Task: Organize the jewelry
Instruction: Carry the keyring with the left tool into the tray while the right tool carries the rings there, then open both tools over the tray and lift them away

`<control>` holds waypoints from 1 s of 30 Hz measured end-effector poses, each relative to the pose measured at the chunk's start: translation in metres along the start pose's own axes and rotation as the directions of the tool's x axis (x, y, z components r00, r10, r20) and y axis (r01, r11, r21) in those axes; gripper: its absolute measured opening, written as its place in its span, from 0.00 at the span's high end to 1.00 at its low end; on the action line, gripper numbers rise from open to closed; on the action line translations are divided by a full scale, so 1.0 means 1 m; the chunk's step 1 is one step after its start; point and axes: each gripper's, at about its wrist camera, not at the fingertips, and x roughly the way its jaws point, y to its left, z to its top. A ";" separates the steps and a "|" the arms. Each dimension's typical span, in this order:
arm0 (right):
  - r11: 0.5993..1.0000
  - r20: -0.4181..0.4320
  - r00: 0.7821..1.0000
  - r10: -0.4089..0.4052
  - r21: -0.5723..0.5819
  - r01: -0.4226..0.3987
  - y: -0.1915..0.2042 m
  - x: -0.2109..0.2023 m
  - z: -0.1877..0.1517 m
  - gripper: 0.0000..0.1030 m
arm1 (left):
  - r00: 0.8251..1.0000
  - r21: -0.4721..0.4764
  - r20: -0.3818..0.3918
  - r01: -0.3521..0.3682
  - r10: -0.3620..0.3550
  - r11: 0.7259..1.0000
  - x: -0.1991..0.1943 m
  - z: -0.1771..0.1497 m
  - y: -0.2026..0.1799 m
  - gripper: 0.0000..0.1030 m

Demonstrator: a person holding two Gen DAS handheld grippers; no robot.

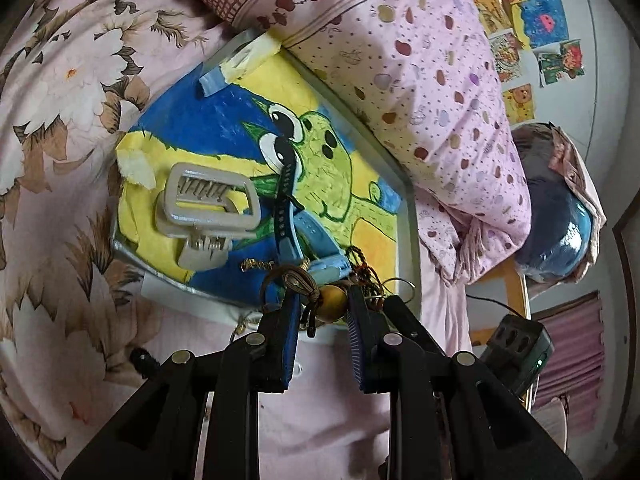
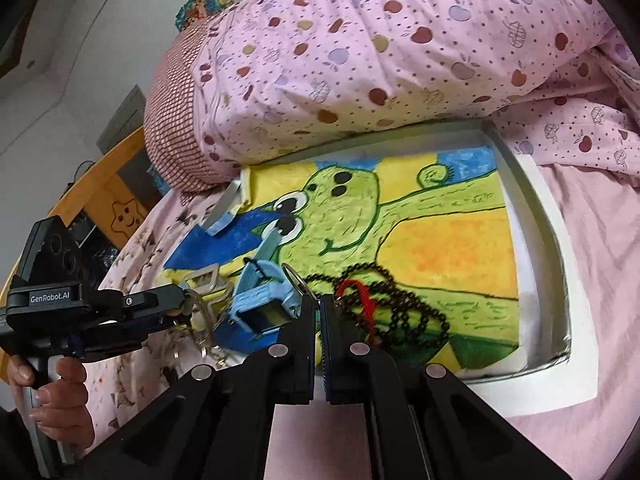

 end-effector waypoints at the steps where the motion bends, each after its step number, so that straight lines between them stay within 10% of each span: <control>1: 1.000 -0.001 1.000 -0.003 0.004 0.003 -0.001 0.000 0.000 0.97 | 1.000 -0.005 0.003 0.000 0.000 1.000 0.001 0.001 0.001 0.81; 13: 0.998 -0.016 0.998 -0.059 0.033 0.059 -0.011 0.002 0.000 0.93 | 0.996 0.027 -0.018 -0.090 0.091 0.996 0.021 0.011 0.000 0.78; 30: 0.996 0.034 0.998 -0.056 0.070 0.053 -0.012 -0.011 0.001 0.24 | 0.996 0.112 0.036 -0.089 0.086 0.990 0.003 0.012 -0.025 0.33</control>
